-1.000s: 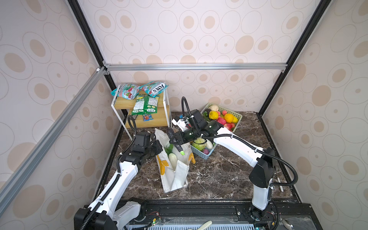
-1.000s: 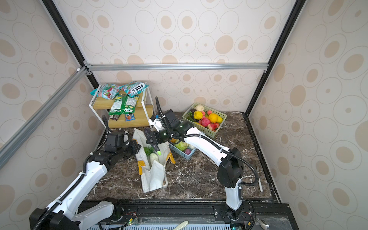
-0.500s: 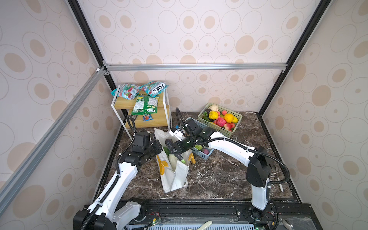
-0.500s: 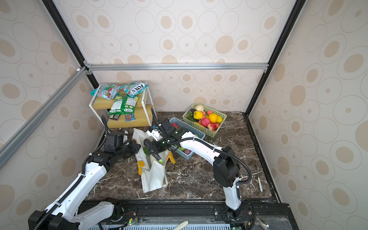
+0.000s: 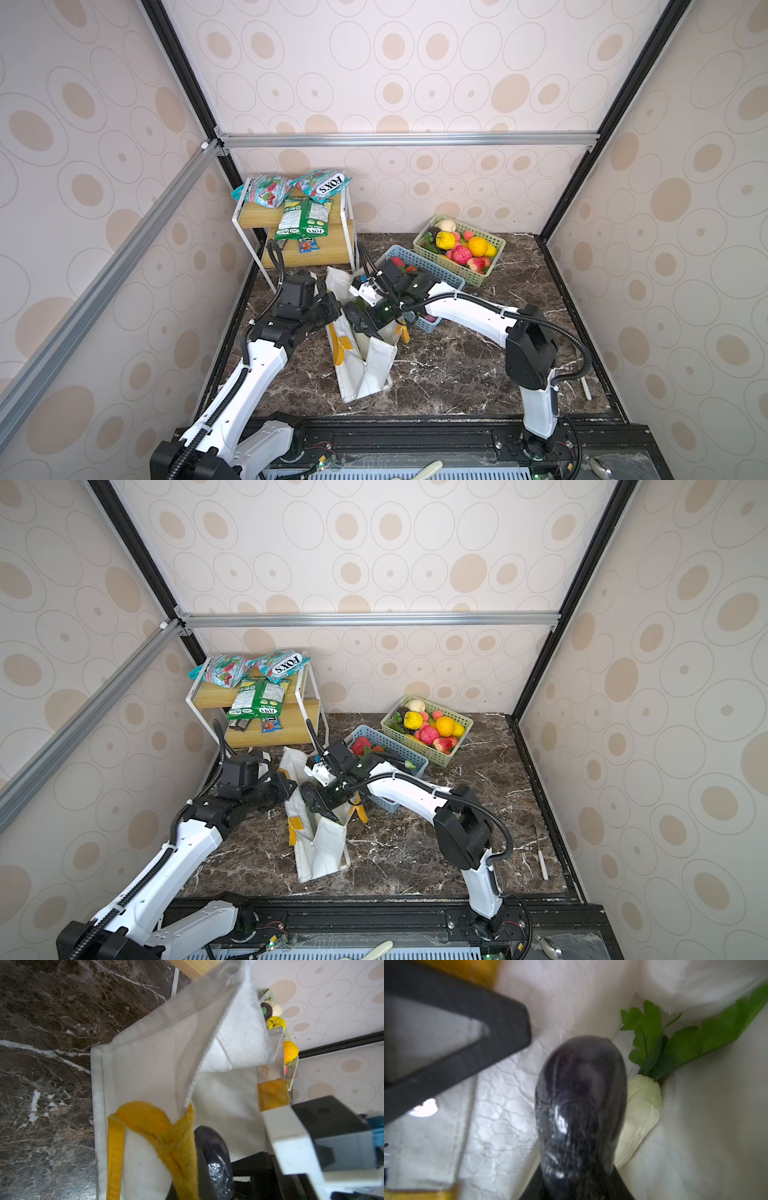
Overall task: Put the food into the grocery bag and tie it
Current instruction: 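Lower the purple eggplant into the tote bag and open the right gripper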
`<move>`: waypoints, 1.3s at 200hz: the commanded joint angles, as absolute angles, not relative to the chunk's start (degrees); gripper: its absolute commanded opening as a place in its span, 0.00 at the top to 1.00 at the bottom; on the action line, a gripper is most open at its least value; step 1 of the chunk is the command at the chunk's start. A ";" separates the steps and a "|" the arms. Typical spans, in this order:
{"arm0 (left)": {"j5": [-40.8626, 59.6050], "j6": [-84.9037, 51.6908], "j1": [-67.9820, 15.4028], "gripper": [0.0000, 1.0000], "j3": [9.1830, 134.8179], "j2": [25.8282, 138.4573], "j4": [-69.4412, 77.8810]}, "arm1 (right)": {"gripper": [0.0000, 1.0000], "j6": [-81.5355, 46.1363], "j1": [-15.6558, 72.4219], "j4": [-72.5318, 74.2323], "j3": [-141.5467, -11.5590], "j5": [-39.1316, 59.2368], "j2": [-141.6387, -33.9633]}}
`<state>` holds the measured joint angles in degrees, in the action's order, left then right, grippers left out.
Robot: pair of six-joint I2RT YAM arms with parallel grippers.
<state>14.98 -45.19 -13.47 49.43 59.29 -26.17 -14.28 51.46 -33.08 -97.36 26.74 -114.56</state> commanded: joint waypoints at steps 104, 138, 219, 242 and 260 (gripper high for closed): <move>15.42 -45.27 -14.99 1.00 53.24 58.84 -24.54 | 0.69 -11.04 53.03 -36.21 -99.16 25.07 -122.85; 15.36 -44.97 -15.26 1.00 54.06 59.06 -25.04 | 0.68 -13.53 52.99 -37.77 -101.37 23.65 -126.08; 15.19 -44.81 -15.34 1.00 54.48 59.07 -25.39 | 0.67 -16.48 52.93 -39.98 -103.91 22.07 -131.77; 15.10 -44.74 -15.38 1.00 54.50 59.18 -25.39 | 0.66 -17.27 52.90 -40.60 -104.38 21.97 -133.13; 15.12 -44.65 -15.31 1.00 54.49 59.35 -25.27 | 0.66 -17.75 52.91 -40.79 -104.38 21.86 -133.92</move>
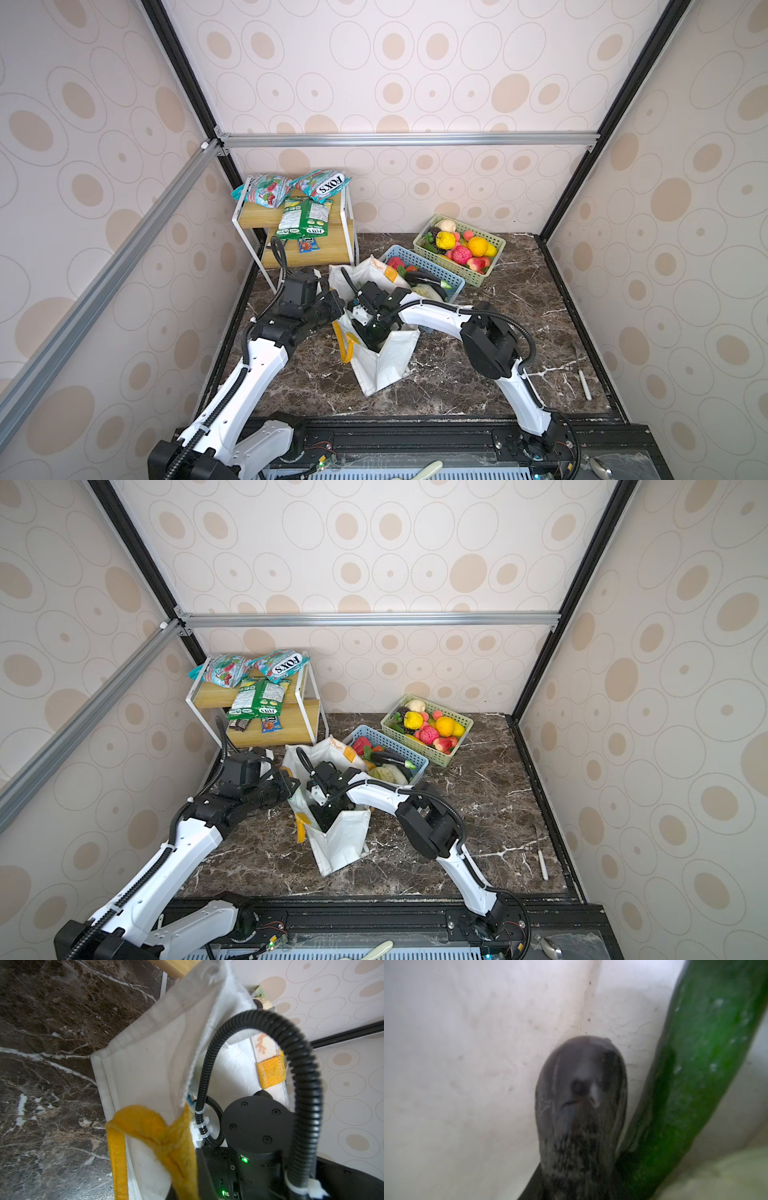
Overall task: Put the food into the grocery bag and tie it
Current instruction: 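Lower the purple eggplant into the tote bag and open the right gripper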
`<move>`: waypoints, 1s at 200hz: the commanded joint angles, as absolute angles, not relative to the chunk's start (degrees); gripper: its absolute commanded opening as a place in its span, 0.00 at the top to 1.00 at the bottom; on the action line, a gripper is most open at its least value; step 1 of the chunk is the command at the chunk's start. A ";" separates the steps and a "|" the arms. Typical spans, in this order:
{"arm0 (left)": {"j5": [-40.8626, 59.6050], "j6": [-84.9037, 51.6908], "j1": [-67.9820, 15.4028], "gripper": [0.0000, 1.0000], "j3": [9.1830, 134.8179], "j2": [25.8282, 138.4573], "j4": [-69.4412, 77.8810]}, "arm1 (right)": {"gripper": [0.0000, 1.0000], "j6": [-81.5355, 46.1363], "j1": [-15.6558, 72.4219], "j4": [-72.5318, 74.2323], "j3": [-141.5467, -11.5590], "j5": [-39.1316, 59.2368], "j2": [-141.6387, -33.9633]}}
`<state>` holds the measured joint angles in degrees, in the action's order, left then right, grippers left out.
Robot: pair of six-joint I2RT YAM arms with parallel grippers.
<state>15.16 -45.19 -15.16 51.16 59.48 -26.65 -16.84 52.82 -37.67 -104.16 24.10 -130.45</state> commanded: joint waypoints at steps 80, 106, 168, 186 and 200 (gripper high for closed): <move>14.11 -44.87 -15.37 1.00 54.87 59.70 -25.66 | 0.52 -19.42 51.84 -41.49 -103.76 20.40 -134.71; 13.39 -45.02 -15.32 1.00 55.06 59.58 -26.05 | 0.45 -19.42 51.47 -41.48 -103.42 20.34 -133.61; 11.64 -45.96 -15.32 1.00 54.52 58.98 -26.61 | 0.34 -18.49 50.73 -42.56 -103.46 20.43 -128.38; 11.17 -46.05 -15.33 1.00 54.14 58.75 -26.72 | 0.33 -18.57 50.44 -42.19 -102.55 20.23 -126.12; 10.82 -46.13 -15.32 1.00 53.97 58.56 -26.98 | 0.32 -18.49 50.19 -41.86 -102.04 20.28 -124.46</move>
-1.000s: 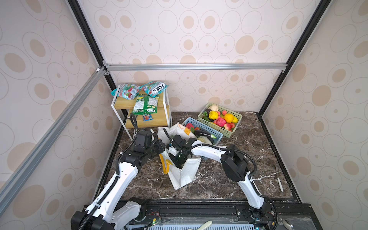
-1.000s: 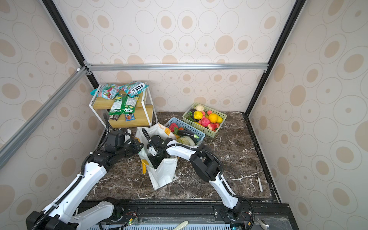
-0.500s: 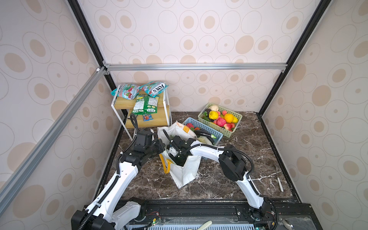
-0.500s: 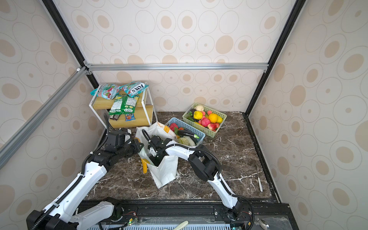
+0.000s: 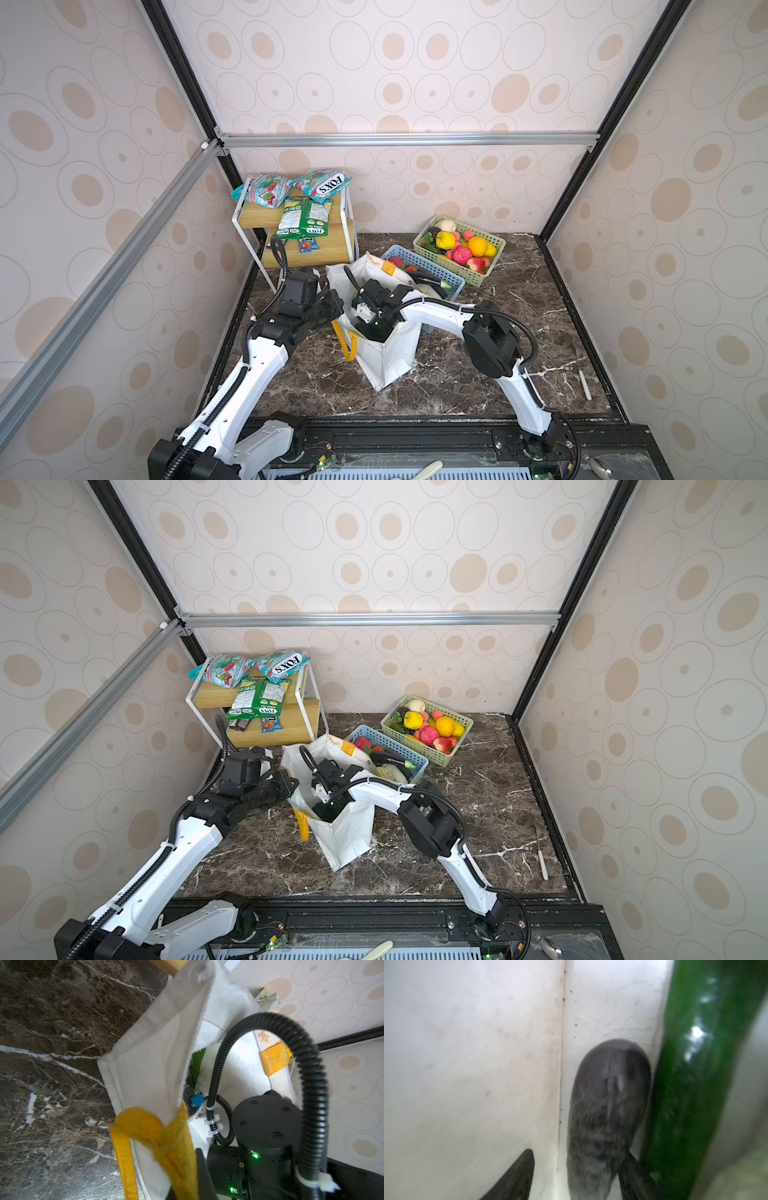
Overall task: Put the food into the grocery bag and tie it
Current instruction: 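Lower the purple eggplant into the tote bag and open the right gripper, then raise the right gripper out of the bag and move it to the blue basket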
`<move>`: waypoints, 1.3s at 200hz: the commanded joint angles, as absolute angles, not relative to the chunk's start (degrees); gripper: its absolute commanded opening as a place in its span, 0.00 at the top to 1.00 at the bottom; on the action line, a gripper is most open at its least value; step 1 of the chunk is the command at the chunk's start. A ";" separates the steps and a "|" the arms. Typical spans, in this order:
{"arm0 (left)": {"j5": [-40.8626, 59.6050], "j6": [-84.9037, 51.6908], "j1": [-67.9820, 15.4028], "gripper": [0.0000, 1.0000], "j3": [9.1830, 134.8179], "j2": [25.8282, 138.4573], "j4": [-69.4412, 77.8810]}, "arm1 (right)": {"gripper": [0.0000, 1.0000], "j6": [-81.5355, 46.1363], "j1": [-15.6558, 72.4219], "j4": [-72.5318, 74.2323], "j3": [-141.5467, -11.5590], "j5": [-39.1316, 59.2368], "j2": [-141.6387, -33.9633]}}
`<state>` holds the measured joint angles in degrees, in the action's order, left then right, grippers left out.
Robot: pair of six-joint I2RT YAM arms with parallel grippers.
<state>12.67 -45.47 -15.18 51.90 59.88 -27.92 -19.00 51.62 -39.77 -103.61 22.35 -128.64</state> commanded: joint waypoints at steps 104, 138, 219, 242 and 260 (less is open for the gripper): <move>9.89 -46.36 -15.38 1.00 53.88 59.02 -26.81 | 0.30 -14.91 47.56 -43.86 -106.11 21.13 -115.40; 9.67 -46.23 -15.31 1.00 53.42 58.80 -27.19 | 0.30 -14.67 45.12 -44.16 -108.37 21.92 -112.89; 9.46 -46.35 -15.38 1.00 52.21 58.12 -27.13 | 0.30 -20.05 38.18 -40.27 -106.05 22.26 -106.70; 9.56 -46.36 -15.38 1.00 52.12 58.12 -26.99 | 0.30 -21.31 35.71 -39.63 -104.30 21.60 -105.58; 9.58 -46.47 -15.37 1.00 52.14 58.10 -26.90 | 0.30 -21.74 33.76 -39.73 -103.09 20.52 -105.13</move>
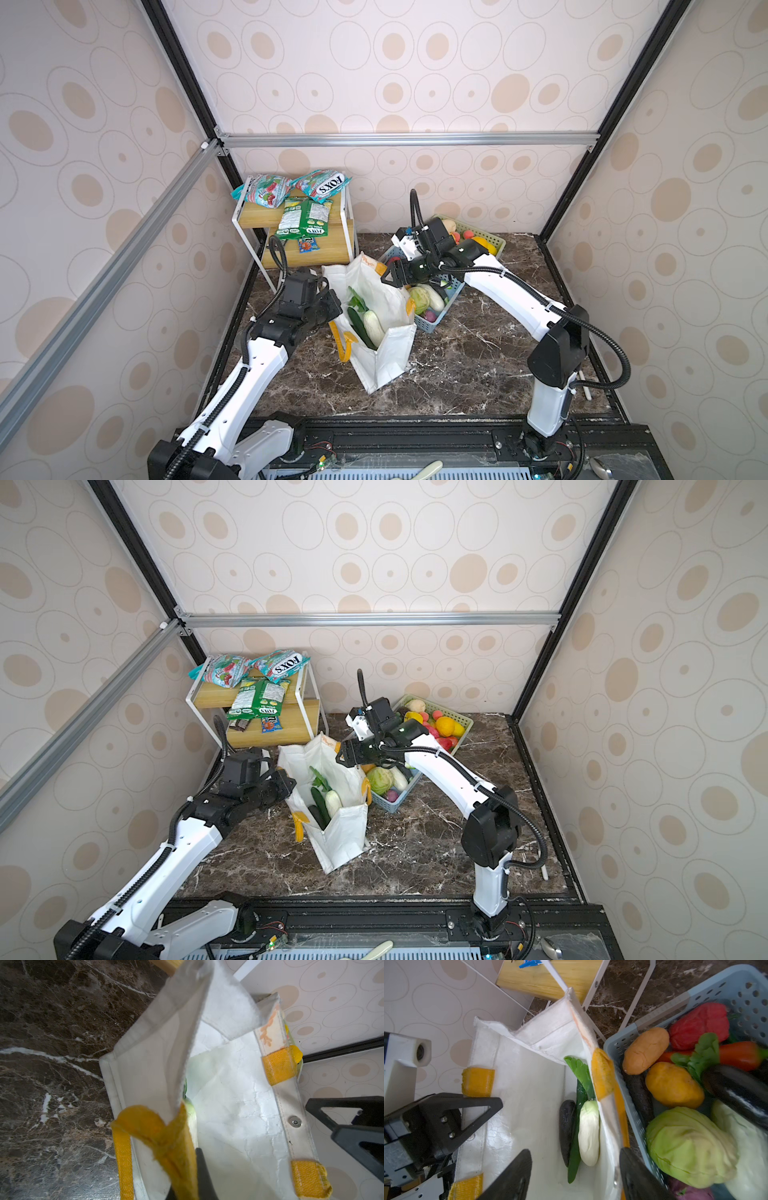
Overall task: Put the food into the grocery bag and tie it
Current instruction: 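Raise the right gripper out of the bag and move it to the blue basket, then lower the right gripper onto the green cabbage and close it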
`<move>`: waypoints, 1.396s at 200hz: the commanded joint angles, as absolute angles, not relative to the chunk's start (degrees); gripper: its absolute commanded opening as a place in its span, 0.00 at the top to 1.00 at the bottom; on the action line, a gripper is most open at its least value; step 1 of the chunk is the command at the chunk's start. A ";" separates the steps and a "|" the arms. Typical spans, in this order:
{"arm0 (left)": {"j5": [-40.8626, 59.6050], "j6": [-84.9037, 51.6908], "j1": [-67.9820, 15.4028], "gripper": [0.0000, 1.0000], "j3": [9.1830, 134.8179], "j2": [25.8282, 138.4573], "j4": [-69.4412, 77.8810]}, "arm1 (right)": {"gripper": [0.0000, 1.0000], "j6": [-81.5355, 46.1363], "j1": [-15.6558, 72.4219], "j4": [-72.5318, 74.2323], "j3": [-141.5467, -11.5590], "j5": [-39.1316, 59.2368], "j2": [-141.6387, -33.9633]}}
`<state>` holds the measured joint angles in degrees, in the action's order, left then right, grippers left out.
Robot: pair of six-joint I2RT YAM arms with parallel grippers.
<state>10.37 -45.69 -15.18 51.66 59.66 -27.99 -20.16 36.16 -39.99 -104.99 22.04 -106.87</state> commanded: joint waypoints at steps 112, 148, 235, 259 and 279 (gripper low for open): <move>10.37 -46.21 -15.36 1.00 52.21 59.11 -26.19 | 0.28 -21.99 26.20 -42.89 -97.28 13.61 -108.31; 10.37 -45.76 -15.34 1.00 52.48 59.89 -25.84 | 0.27 -20.71 25.60 -43.84 -97.56 10.45 -110.25; 10.59 -45.58 -15.37 1.00 52.96 60.12 -25.27 | 0.26 -18.09 24.57 -46.03 -98.34 9.35 -114.56; 10.37 -45.70 -15.38 1.00 53.00 60.18 -24.87 | 0.21 -18.81 24.54 -45.60 -97.59 9.94 -114.54; 10.61 -45.61 -15.38 1.00 53.13 60.38 -24.79 | 0.19 -19.28 24.60 -43.99 -96.20 12.86 -113.75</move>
